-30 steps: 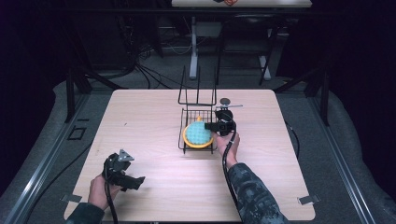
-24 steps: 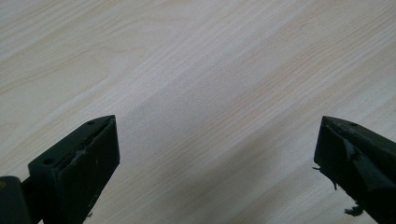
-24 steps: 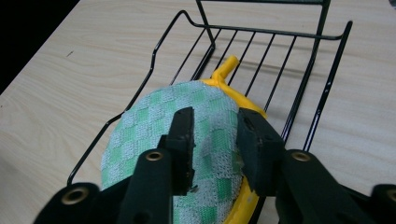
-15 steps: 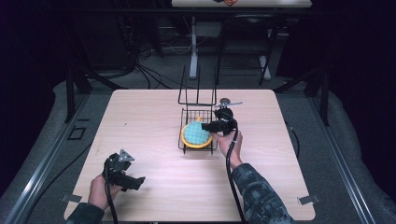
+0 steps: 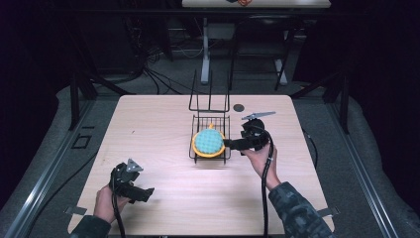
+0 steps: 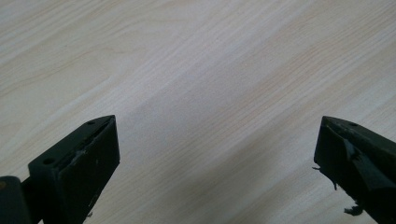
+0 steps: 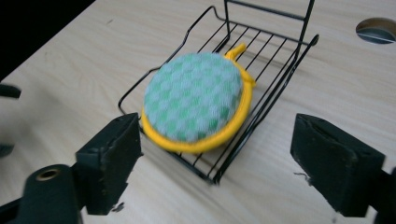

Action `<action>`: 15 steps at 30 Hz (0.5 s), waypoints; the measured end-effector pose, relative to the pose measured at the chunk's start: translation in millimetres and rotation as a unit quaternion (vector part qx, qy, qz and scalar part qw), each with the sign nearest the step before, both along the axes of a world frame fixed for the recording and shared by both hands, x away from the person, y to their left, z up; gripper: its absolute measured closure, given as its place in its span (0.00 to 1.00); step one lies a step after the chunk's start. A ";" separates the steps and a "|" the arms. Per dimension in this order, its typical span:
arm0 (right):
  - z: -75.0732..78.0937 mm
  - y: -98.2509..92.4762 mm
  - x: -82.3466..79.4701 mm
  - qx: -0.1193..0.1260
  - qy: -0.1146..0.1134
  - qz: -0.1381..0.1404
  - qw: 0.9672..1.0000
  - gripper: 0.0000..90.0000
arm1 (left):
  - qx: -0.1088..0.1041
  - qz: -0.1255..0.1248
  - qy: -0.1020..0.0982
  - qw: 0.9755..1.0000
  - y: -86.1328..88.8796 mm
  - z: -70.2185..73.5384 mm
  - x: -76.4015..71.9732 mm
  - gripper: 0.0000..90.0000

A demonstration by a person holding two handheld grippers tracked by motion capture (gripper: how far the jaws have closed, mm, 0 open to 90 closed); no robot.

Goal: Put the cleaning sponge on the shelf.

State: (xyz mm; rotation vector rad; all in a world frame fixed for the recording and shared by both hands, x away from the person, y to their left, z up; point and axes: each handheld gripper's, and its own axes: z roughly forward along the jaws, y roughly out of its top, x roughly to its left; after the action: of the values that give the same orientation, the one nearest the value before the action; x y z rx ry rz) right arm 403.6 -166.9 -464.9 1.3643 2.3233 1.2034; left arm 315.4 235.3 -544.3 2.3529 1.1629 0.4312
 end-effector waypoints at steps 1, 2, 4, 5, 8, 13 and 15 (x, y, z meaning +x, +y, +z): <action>1.6 -2.5 -4.2 -0.001 0.001 0.003 1.000 0.15 | 0.001 -0.002 0.002 1.000 0.0 0.1 0.2 0.00; 1.6 -2.5 -4.2 -0.001 0.001 0.003 1.000 0.15 | 0.001 -0.002 0.002 1.000 0.0 0.1 0.2 0.00; 4.6 -8.1 -11.6 -0.010 -0.002 0.009 1.000 0.12 | 0.002 -0.003 0.001 1.000 -0.8 -0.4 0.2 0.00; 7.4 -13.8 -19.6 -0.018 -0.004 0.012 1.000 0.10 | -0.001 -0.002 0.000 1.000 -1.2 -0.4 0.3 0.00; 10.7 -24.1 -31.7 -0.020 -0.005 0.017 1.000 0.08 | 0.001 -0.001 0.000 1.000 -1.0 -0.2 0.4 0.00; 12.7 -41.1 -47.2 -0.017 -0.010 0.011 1.000 0.07 | 0.002 -0.001 0.001 1.000 -0.7 -0.3 0.3 0.00; 12.5 -49.2 -53.2 -0.019 -0.014 0.010 1.000 0.06 | 0.001 0.000 0.001 1.000 -0.8 -0.3 -0.3 0.00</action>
State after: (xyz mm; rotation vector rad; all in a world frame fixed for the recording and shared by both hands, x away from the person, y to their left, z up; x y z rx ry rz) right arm 350.4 -216.1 -452.3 1.3057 2.3338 1.1695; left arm 315.1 234.5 -544.6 2.3560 1.1632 0.4310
